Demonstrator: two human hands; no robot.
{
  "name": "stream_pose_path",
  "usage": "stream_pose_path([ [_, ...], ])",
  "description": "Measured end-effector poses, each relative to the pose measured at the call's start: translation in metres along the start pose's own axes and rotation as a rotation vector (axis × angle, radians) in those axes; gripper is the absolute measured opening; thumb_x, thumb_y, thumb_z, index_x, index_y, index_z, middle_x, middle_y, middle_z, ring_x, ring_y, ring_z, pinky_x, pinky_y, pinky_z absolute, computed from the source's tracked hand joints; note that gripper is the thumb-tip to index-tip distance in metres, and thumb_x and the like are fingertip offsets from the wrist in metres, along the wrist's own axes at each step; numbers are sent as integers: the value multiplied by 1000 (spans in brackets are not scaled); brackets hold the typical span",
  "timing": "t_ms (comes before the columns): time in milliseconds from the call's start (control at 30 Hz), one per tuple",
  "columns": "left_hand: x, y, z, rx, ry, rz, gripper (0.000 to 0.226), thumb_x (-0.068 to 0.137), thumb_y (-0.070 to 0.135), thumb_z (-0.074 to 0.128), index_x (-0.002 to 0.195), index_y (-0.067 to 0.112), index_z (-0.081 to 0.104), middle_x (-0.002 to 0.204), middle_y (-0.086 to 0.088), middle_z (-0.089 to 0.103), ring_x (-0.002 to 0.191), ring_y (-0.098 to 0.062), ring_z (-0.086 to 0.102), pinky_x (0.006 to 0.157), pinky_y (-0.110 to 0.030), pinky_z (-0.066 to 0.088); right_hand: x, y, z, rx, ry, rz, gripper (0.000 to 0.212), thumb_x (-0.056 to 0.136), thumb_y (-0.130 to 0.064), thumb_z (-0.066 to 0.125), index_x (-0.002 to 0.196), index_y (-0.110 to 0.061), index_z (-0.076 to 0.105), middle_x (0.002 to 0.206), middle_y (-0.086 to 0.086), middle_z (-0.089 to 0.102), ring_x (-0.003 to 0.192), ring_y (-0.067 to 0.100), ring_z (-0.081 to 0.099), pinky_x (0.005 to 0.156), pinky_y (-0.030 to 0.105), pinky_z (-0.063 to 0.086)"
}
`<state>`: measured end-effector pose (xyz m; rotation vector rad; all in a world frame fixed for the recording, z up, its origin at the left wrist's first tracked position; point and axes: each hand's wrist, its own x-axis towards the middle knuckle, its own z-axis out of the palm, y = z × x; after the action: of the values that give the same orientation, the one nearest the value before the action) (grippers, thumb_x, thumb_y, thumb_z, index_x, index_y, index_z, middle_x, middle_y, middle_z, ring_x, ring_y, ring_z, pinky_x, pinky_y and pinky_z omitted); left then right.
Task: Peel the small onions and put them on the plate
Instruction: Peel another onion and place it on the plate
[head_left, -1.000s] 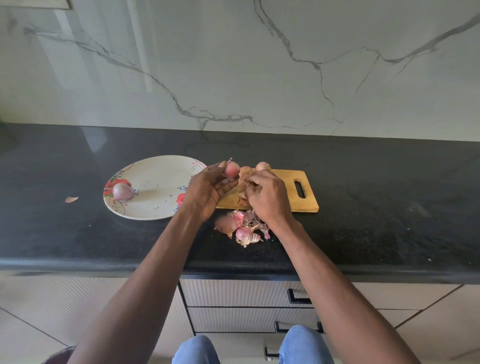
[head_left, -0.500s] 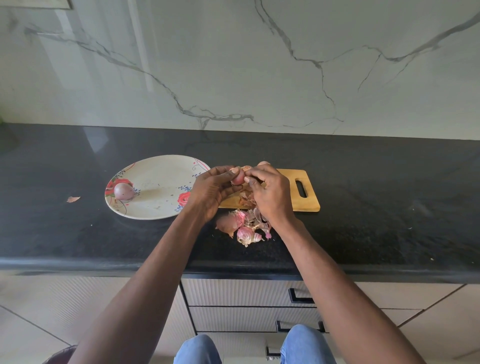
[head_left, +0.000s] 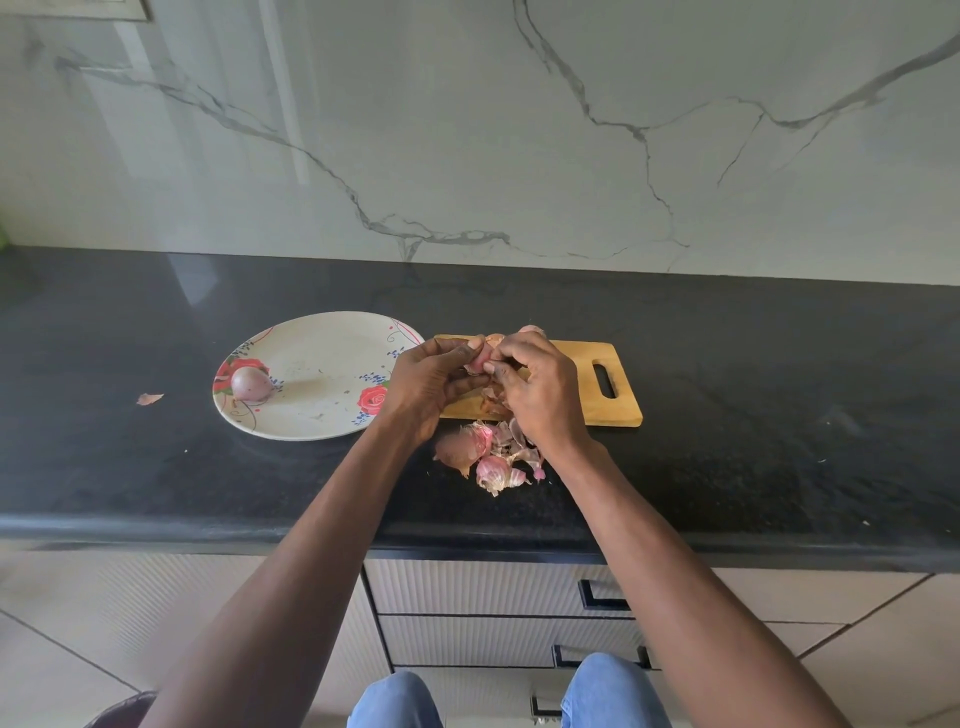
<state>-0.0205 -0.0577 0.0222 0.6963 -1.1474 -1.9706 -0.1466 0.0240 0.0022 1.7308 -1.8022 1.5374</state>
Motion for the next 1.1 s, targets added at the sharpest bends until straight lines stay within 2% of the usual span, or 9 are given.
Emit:
stream_pose_path([
  [167,-1,1,1,14,3,-10,4,90,3,68,91,0,66,82,-14,73,74,-24,74,66,-30,63,1,-1,-1,18,-16,40,20,83,-3,78,103,-4,74,98,-1,65,95,19,64,81,34,58],
  [267,-2,1,0,21,0,-13,5,91,3,68,91,-1,65,81,-14,72,73,-23,74,65,-29,63,1,-2,-1,25,-25,16,15,83,-2,77,97,-5,76,97,-5,62,94,18,63,81,31,57],
  [467,-2,2,1,5,-8,-17,9,89,7,70,92,-1,65,82,-15,72,73,-24,74,64,-29,62,0,-1,1,25,-17,29,10,84,-1,77,92,-4,73,95,2,64,91,18,64,79,32,57],
  [600,-2,2,0,36,-8,-9,6,91,5,67,90,1,64,80,-15,71,71,-23,73,63,-30,62,1,-1,0,58,-34,66,16,84,-3,77,99,-6,74,98,-1,65,94,15,64,82,31,57],
  [700,-1,1,-1,65,-4,3,4,92,3,66,91,0,64,80,-15,71,70,-24,73,68,-33,64,1,-1,0,51,-34,30,15,84,-1,77,98,-5,75,97,-5,63,94,14,64,83,29,57],
  [833,-1,1,0,85,13,4,8,90,5,69,90,-1,64,77,-15,71,67,-23,73,64,-30,63,0,-2,1,28,-30,-11,14,84,1,76,97,-4,76,98,-7,60,93,12,62,83,30,57],
  [967,0,0,-1,76,29,5,9,90,5,70,90,-1,64,79,-16,71,67,-25,73,67,-33,64,-1,-6,0,-1,-18,-61,15,82,4,75,93,-6,77,96,-9,57,90,8,58,82,18,52],
  [1100,-1,0,0,39,22,3,10,90,7,70,93,0,63,79,-13,72,71,-25,74,65,-31,62,-1,-7,-2,25,-29,-19,12,83,4,75,86,-6,69,93,-8,57,90,13,61,80,20,53],
])
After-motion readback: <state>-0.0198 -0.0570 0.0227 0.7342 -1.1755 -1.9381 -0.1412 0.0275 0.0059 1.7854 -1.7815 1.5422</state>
